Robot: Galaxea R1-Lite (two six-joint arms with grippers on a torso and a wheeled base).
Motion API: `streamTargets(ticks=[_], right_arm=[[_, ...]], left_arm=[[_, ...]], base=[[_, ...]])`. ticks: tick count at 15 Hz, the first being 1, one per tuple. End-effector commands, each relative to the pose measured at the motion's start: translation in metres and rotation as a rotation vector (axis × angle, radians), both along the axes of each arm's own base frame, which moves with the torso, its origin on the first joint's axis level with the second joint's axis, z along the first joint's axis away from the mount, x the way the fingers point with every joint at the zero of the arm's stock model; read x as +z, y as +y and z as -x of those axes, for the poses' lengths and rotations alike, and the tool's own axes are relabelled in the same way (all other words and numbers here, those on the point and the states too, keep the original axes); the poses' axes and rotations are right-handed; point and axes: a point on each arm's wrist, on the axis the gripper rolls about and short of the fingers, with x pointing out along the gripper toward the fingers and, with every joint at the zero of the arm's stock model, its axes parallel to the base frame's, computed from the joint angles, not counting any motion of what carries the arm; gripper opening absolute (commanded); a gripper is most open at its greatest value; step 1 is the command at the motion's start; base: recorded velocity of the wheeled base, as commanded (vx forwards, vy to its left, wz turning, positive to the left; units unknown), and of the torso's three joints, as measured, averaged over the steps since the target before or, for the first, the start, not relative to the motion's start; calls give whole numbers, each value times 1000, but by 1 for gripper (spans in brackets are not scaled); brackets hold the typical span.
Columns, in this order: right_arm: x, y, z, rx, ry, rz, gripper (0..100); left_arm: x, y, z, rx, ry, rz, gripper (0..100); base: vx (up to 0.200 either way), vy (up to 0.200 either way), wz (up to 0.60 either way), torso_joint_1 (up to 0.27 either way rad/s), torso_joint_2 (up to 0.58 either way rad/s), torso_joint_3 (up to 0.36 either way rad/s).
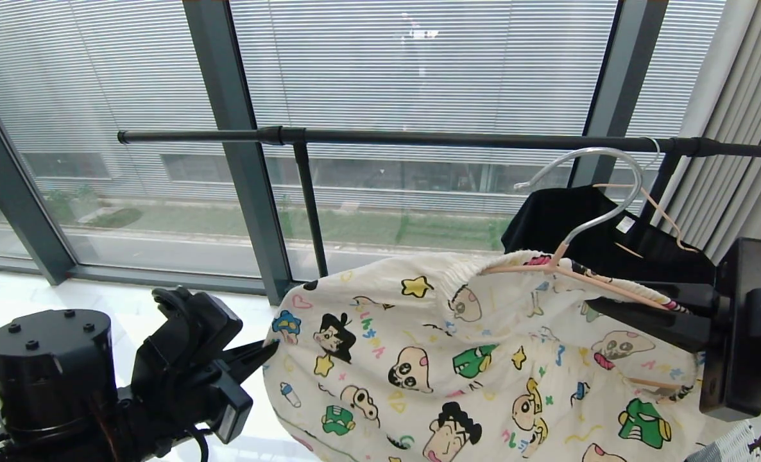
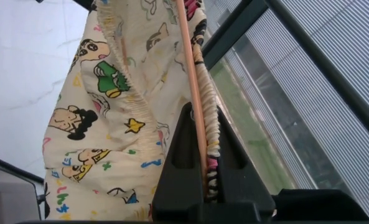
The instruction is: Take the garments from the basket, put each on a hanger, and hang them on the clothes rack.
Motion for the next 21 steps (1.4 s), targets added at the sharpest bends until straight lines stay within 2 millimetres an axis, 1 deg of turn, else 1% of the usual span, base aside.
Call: streamTargets(ticks=[1,3,4,5,8,9,11,12,15,17,19,21], right_arm=[[0,0,0,-2,0,0,0],[0,0,0,-2,1,0,0],[0,0,0,-2,1,0,0],[0,0,0,-2,1,1,0],[0,0,0,-4,2,1,0],[0,0,0,-4,2,1,0],[0,0,-1,-16,1,2,0],[-2,-1,-2,-71,10,7,0],[-9,-6,-4,-239,147,-68,0],[-12,-8,-3,-320,212,-116,0],[-13,-12,-6,-389,236,-140,0],[-15,-15,-10,-422,240,-138,0]], left_arm=[[-3,23,-16,152,14,-15,0],[-3,32,-19,202,11,-18,0],[-3,34,-19,208,10,-18,0],[-2,32,-18,202,7,-17,0],[1,18,-15,130,-25,-8,0],[1,14,-14,111,-26,-8,100],[2,11,-12,109,-29,-6,100],[3,11,-12,133,-36,-7,100],[15,17,-4,276,-79,56,100],[20,20,-1,357,-109,57,100],[21,23,-1,447,-129,36,100],[22,24,-1,502,-138,23,100]], base=[[0,0,0,0,0,0],[0,0,0,0,0,0],[0,0,0,0,0,0],[0,0,0,0,0,0],[0,0,0,0,0,0],[0,0,0,0,0,0],[0,0,0,0,0,0],[0,0,0,0,0,0],[0,0,0,0,0,0],[0,0,0,0,0,0],[0,0,0,0,0,0],[0,0,0,0,0,0]])
